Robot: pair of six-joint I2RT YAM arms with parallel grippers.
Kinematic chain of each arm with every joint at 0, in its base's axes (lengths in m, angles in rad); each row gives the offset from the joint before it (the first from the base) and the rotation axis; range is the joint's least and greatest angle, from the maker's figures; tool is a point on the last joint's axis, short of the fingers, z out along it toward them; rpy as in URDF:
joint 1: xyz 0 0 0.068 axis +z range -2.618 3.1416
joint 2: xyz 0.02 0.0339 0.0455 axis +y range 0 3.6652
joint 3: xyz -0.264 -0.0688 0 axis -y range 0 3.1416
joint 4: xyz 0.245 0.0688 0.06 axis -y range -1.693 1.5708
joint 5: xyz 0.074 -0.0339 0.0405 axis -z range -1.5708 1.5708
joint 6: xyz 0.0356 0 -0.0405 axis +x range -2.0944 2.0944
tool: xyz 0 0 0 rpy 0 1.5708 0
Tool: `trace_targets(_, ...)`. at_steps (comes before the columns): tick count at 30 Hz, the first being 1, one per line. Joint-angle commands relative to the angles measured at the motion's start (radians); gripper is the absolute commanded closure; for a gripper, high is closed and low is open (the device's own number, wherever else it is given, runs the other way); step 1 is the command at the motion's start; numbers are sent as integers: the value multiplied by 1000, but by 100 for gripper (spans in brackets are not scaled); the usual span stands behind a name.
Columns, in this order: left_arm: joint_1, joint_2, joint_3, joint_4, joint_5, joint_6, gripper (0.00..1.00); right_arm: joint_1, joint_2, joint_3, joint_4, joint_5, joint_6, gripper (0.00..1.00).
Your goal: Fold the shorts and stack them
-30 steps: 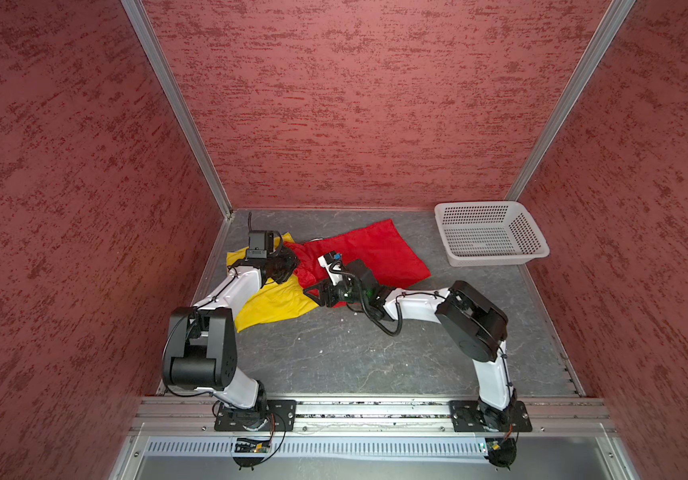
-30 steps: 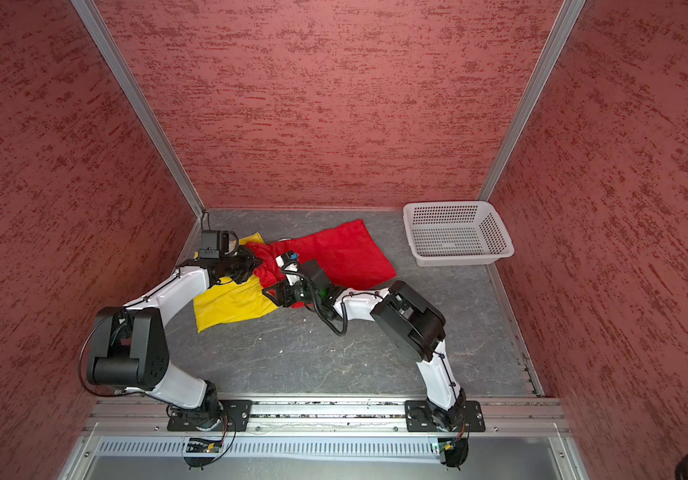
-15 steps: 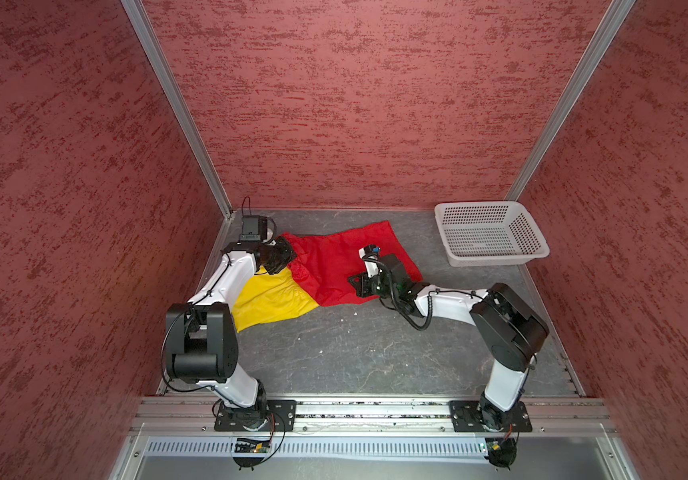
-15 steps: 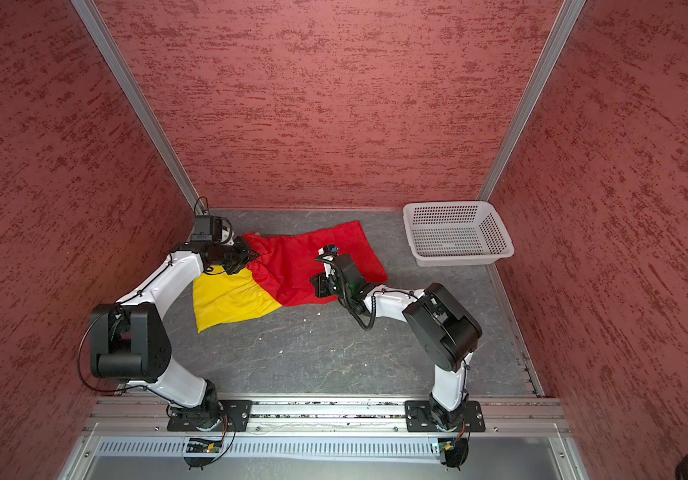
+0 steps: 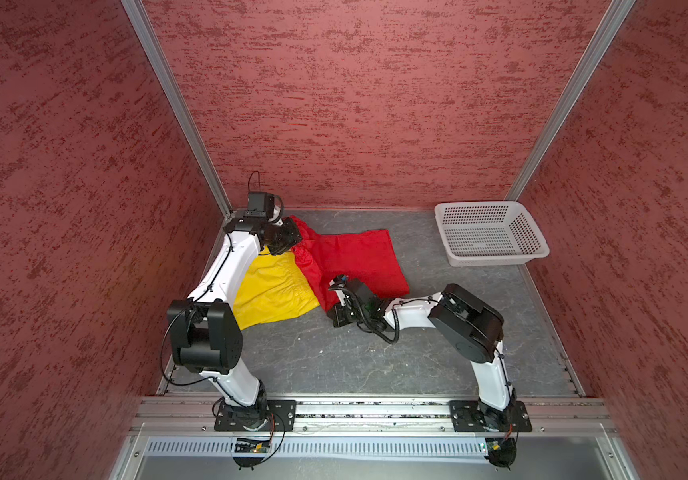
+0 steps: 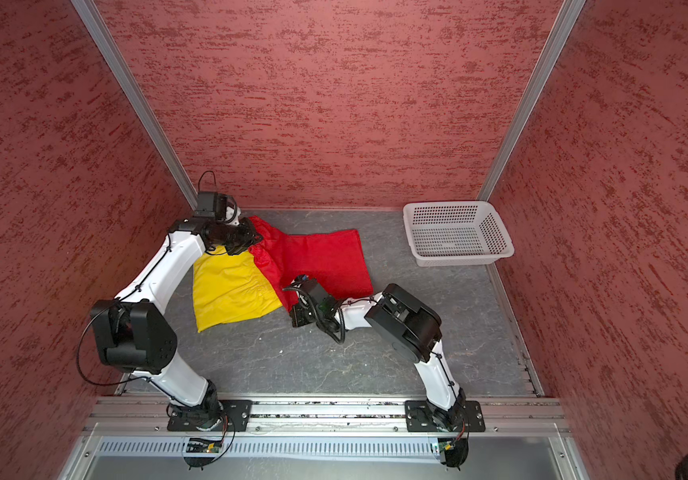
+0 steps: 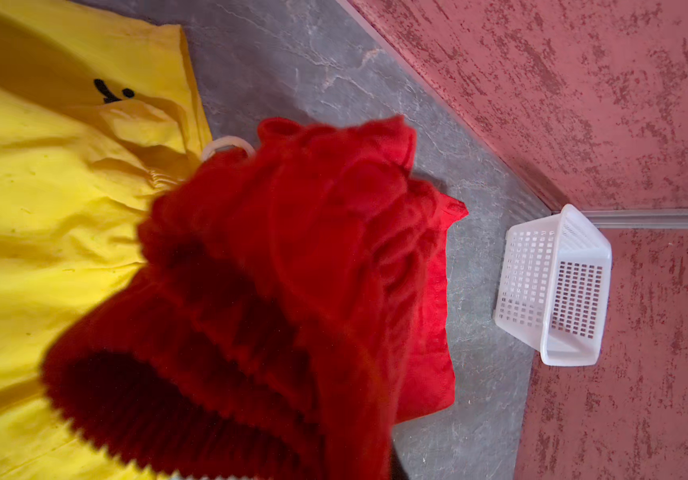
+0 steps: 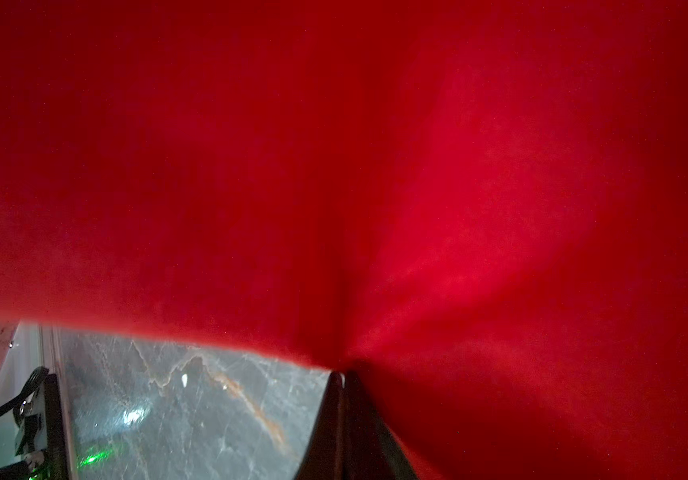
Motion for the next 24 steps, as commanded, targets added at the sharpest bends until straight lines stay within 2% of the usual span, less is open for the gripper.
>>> trace_targets(1,-36,39,73,-88,-53,66,92,32,-3,2,12,-17,57,98)
trace_targets(7,-116,99,169,-171,-107,109,92,-30,-175,-136,115,-42,147,97)
trace_targets(11,-176,152,257,-253,-156,153,92,-92,-374,-223,7,47,107,97)
trace_targets(16,-256,234,414,-369,-269,192,92,-256,-568,-343,-165,147,98,97)
trace_targets(21,-318,328,579,-469,-344,211,92,-425,-600,-448,-175,120,88,97)
trace_targets(24,-340,388,676,-524,-365,219,92,-479,-563,-474,-126,87,86,97)
